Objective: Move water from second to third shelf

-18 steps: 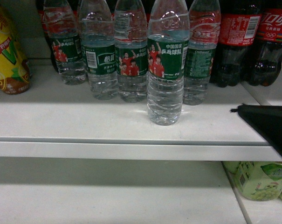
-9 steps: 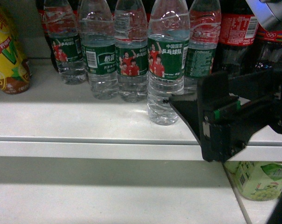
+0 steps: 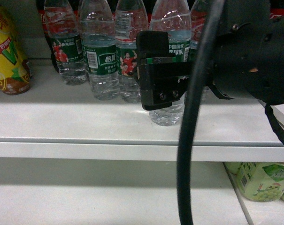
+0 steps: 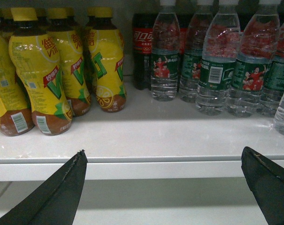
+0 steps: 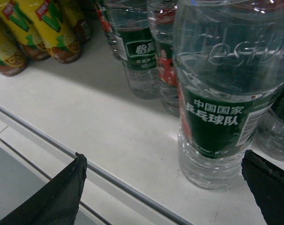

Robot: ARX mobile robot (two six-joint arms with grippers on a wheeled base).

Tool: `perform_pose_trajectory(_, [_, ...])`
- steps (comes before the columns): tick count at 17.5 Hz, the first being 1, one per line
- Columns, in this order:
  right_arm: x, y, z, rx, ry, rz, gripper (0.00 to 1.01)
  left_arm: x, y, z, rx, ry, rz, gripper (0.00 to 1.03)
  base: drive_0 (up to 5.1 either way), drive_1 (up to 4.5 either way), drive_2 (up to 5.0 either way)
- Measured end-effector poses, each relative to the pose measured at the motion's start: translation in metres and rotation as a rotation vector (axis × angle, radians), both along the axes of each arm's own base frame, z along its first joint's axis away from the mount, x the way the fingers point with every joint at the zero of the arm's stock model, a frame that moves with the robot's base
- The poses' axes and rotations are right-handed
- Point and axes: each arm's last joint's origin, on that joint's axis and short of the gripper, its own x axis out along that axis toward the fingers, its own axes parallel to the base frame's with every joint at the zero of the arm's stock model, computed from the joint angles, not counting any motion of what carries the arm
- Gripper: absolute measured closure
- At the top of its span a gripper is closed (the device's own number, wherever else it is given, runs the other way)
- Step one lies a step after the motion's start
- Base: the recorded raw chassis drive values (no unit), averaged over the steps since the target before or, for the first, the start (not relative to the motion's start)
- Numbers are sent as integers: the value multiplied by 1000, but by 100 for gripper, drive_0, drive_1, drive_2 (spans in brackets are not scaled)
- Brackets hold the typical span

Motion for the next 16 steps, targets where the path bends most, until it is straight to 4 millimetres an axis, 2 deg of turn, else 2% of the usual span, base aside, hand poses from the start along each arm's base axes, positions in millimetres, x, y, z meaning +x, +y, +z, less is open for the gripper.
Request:
perform_pose_trajectory(4, [18, 7, -5, -24, 7, -123, 3, 0, 0, 0, 0, 1, 0, 5, 0, 0, 0])
perform_pose_trajectory(14, [49, 18, -5, -23, -29, -214, 3, 0, 0, 0, 0, 1, 0, 5, 0, 0, 0])
perform_pose_trajectory(15, [48, 19, -5, -32, -38, -207, 5, 0, 0, 0, 0, 1, 0, 5, 0, 0, 0])
perform_pose_trajectory(16, [48, 21, -4, -43, -50, -201, 15, 0, 0, 0, 0, 0, 0, 5, 0, 0, 0])
